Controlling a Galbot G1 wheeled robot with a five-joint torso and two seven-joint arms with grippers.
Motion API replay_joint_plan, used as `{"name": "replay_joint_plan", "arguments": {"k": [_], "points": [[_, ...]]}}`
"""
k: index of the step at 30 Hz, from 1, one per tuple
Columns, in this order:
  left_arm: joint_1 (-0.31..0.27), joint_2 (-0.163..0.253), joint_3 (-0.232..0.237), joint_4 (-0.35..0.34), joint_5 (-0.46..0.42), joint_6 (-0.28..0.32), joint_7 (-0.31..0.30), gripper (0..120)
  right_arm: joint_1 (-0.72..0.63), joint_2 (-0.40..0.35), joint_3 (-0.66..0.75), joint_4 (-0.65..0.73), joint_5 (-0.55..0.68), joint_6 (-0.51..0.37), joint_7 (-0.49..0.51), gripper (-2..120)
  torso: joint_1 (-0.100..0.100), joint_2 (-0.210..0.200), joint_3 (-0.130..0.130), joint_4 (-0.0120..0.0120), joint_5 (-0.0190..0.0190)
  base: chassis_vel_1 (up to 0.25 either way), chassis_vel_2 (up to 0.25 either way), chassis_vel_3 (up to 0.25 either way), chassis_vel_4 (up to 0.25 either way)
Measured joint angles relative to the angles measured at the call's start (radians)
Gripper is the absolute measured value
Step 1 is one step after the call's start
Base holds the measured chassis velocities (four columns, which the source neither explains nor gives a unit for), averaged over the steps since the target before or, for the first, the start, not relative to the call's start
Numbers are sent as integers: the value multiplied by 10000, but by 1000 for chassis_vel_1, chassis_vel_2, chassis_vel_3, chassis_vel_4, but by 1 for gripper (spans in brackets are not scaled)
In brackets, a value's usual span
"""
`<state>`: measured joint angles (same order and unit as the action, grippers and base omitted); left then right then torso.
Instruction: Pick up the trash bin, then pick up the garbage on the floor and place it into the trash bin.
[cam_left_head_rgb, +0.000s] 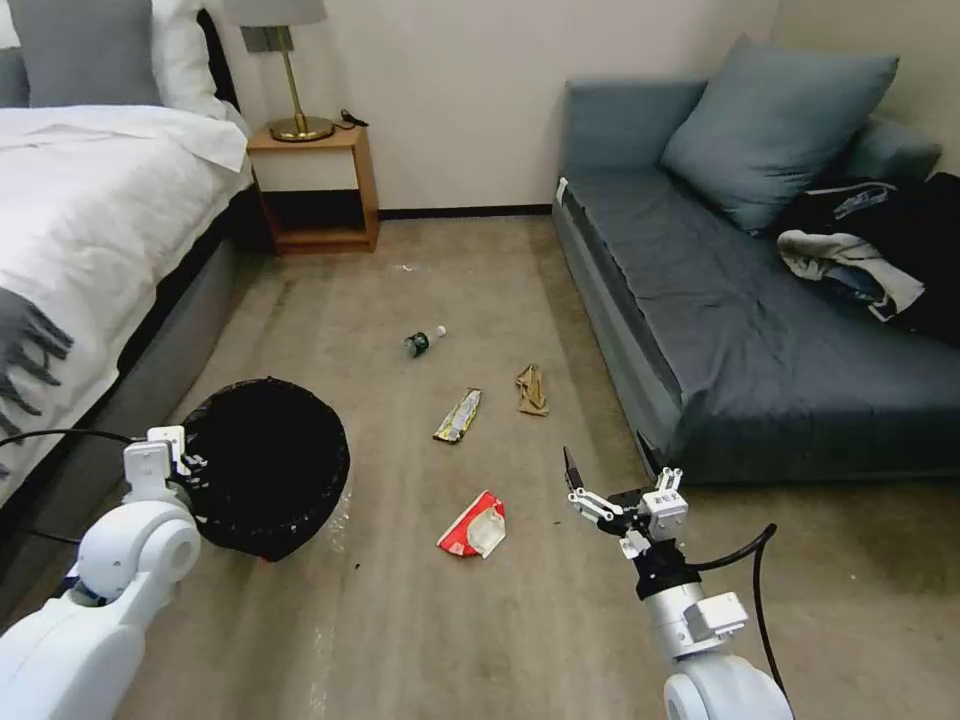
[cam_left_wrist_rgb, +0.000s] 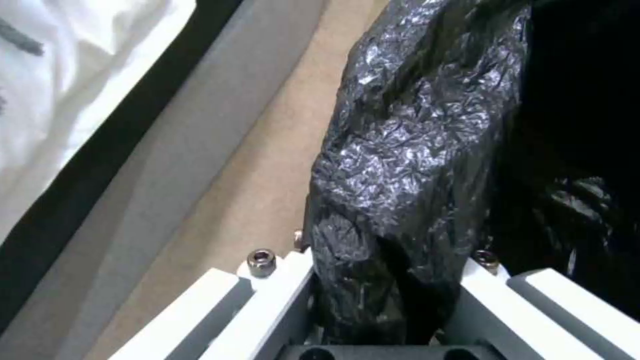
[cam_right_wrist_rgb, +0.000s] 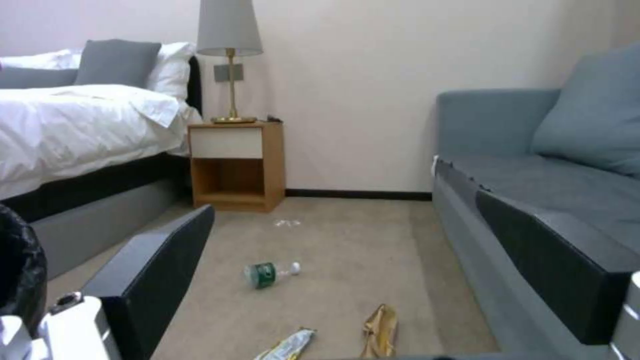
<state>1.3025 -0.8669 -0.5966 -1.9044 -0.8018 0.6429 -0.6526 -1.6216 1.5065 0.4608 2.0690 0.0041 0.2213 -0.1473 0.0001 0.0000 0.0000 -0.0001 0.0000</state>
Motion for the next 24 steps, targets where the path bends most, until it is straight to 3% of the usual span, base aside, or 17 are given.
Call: {"name": "replay_joint_plan", "arguments": {"k": [24], "points": [[166,-66,-7,-287,-246,55,-253,1,295,-295,-159,-376,133,-180,-123,100,0,0,0,2,1,-64,69,61,-62]]}}
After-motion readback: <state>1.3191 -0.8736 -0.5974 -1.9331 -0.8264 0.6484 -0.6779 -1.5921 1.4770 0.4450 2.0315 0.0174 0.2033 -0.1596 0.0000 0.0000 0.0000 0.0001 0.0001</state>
